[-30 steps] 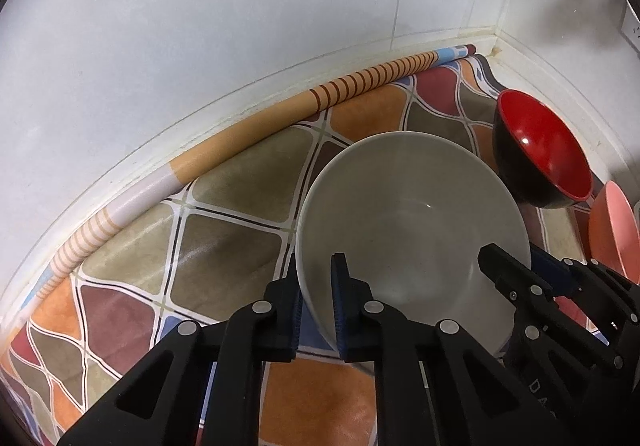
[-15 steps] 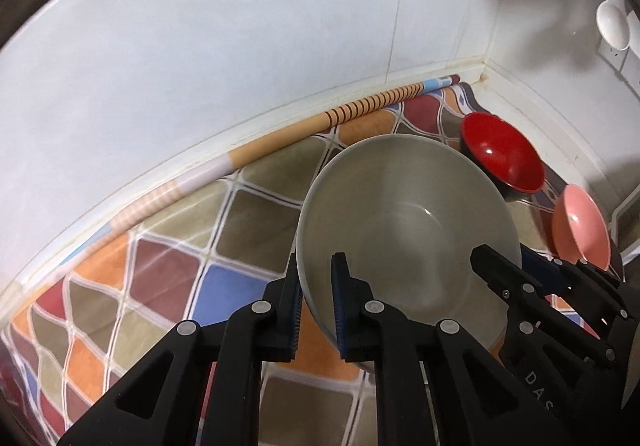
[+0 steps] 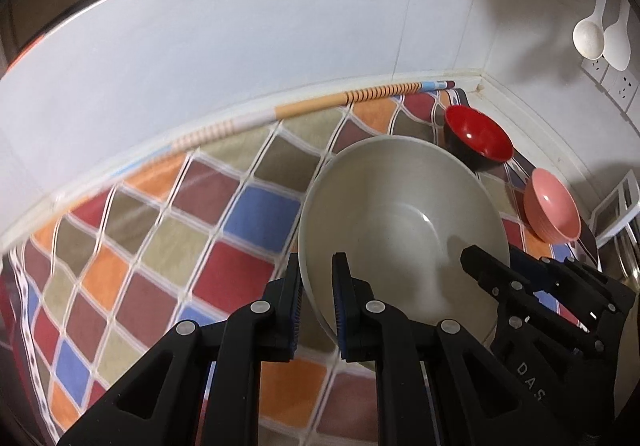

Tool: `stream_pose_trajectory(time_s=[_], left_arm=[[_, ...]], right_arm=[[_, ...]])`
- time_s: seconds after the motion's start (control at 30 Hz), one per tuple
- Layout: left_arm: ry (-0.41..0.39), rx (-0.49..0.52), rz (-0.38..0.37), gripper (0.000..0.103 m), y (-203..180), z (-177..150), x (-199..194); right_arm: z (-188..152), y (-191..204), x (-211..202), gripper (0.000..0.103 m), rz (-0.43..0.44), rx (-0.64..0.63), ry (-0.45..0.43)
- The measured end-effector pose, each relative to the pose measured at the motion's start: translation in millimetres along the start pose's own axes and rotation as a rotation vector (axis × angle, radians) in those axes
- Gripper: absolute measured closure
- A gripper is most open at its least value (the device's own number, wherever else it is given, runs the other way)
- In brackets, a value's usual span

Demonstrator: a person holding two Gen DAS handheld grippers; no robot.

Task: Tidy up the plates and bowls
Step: 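Lift and carry the white bowl over the stacked plates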

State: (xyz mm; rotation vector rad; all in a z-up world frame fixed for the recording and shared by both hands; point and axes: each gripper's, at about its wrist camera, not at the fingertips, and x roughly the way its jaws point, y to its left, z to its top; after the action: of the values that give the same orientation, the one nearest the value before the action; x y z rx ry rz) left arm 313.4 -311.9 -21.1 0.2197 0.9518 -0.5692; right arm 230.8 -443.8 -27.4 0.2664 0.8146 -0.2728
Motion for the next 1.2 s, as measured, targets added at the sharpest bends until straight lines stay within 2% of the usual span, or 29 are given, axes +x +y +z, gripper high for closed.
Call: stream_pose_trajectory(time_s=[0.53, 0.9, 1.2], left_arm=[[0.087, -0.035, -0.039, 0.086, 2, -79, -25], [0.136, -0.013, -0.065, 0.086, -7, -113, -27], [0.181, -0.019, -0.078, 0.086, -8, -132, -21]], right_arm=[[-56, 27, -43, 0.084, 0.004, -0.072, 0.064], [-92, 25, -55, 0.084, -0.011, -0.053, 0.128], [-109, 25, -56, 0.084, -0.015, -0.046, 0.174]])
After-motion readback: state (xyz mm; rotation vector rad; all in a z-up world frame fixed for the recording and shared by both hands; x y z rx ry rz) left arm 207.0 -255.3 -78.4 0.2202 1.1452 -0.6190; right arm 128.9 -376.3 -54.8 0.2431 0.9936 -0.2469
